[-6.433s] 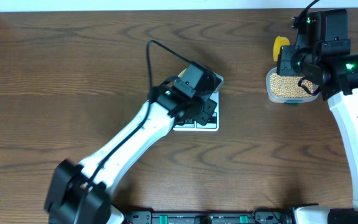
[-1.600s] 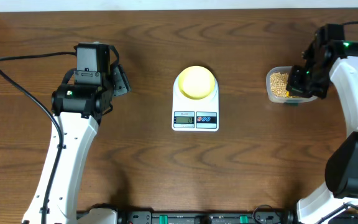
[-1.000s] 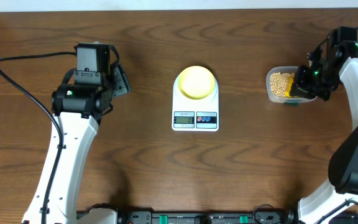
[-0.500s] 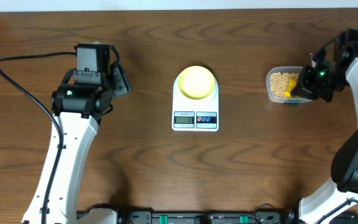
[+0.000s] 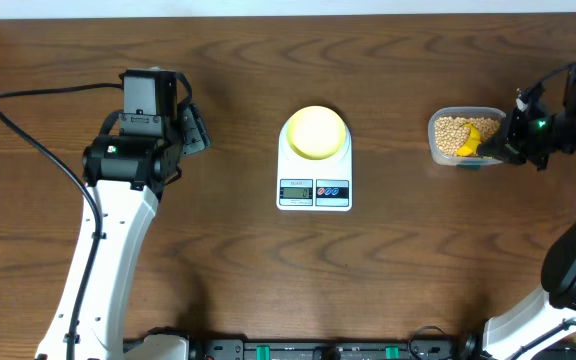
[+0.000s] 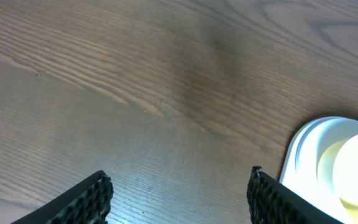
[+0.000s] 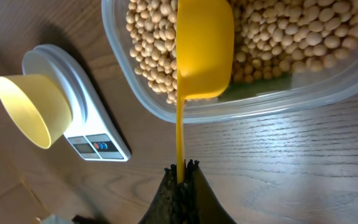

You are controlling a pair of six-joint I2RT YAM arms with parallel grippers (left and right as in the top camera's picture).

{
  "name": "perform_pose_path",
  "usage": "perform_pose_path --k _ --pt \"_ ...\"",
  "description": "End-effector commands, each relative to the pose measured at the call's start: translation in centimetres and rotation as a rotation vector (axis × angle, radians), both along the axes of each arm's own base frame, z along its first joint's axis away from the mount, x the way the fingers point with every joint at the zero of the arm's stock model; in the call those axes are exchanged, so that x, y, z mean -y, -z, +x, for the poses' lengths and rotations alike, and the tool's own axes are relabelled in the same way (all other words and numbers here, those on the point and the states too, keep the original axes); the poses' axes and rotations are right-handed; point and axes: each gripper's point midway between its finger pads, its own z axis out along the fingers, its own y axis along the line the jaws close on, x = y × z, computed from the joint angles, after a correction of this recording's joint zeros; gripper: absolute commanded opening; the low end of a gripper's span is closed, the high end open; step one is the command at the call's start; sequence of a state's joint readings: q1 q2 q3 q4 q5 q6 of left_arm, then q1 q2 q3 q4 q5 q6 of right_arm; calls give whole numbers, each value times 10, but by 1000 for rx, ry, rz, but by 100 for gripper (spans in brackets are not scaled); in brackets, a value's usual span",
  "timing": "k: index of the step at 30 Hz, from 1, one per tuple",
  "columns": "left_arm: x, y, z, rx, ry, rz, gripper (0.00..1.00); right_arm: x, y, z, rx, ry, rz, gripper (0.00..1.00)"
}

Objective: Scoop item into bowl and weigh 50g on scale

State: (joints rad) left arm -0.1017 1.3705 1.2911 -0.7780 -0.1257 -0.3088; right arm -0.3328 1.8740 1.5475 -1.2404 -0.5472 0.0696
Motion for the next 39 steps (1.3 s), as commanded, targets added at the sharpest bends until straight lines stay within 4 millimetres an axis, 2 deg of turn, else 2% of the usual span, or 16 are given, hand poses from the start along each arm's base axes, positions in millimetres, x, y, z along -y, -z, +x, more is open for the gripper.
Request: perform_pose_path --k 1,14,28,39 --pt "-1 -6 -2 15 20 23 72 -9 5 -2 -2 -30 67 1" --pt "-9 -7 -2 13 24 80 73 -12 35 -3 -52 -58 131 1" --pt "-9 -12 3 39 42 94 73 1 29 -8 -5 -67 187 1" --pt "-9 -12 3 38 42 94 73 1 16 -13 73 -111 270 1"
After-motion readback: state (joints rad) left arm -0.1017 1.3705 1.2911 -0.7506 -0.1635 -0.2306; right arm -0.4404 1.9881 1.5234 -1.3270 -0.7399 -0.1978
